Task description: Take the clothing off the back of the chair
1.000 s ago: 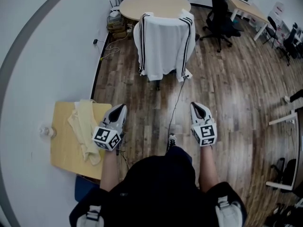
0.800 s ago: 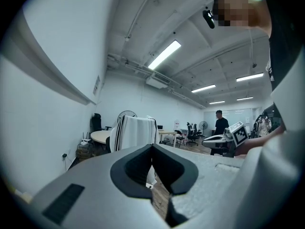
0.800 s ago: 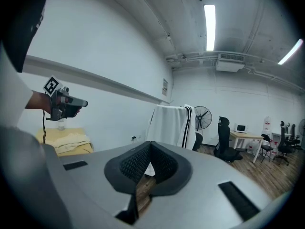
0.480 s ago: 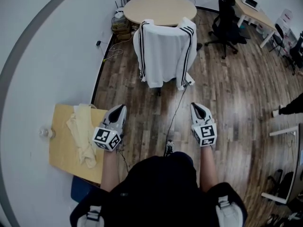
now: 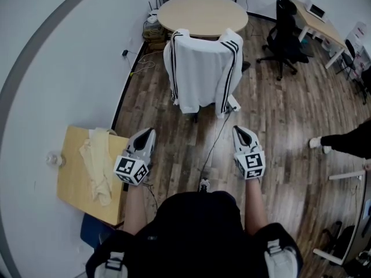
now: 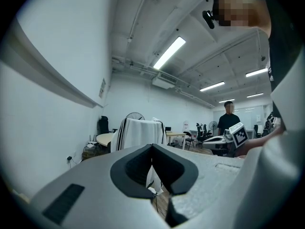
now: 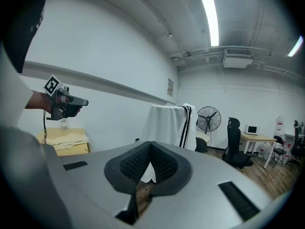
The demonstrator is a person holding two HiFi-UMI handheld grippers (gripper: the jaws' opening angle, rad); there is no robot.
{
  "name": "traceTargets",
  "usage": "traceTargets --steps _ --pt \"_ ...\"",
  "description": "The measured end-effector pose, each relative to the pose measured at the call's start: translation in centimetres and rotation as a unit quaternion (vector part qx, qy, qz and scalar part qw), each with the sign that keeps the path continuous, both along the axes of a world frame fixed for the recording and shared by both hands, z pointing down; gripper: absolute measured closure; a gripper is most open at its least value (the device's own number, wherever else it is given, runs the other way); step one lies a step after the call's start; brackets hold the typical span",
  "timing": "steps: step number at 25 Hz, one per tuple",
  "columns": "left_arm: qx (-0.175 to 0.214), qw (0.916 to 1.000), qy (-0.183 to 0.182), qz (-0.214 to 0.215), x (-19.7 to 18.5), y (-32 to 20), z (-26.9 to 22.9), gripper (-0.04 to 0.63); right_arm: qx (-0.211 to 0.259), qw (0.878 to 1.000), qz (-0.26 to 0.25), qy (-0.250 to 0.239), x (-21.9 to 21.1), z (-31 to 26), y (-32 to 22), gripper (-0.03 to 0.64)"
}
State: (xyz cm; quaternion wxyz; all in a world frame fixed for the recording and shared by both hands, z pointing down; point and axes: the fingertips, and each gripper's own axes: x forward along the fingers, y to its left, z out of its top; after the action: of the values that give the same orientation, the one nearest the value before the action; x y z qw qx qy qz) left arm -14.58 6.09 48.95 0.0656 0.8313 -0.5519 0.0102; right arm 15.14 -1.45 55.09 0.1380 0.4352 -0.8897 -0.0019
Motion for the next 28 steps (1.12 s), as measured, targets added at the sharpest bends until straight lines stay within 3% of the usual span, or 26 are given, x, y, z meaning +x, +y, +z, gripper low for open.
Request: traceTargets --steps 28 --pt "-0.021 0.9992 -0.015 -0.031 4.1 -4.9 1.6 0.594 -0.020 0.999 -0.033 -0.009 3.7 2.2 -6.9 0.623"
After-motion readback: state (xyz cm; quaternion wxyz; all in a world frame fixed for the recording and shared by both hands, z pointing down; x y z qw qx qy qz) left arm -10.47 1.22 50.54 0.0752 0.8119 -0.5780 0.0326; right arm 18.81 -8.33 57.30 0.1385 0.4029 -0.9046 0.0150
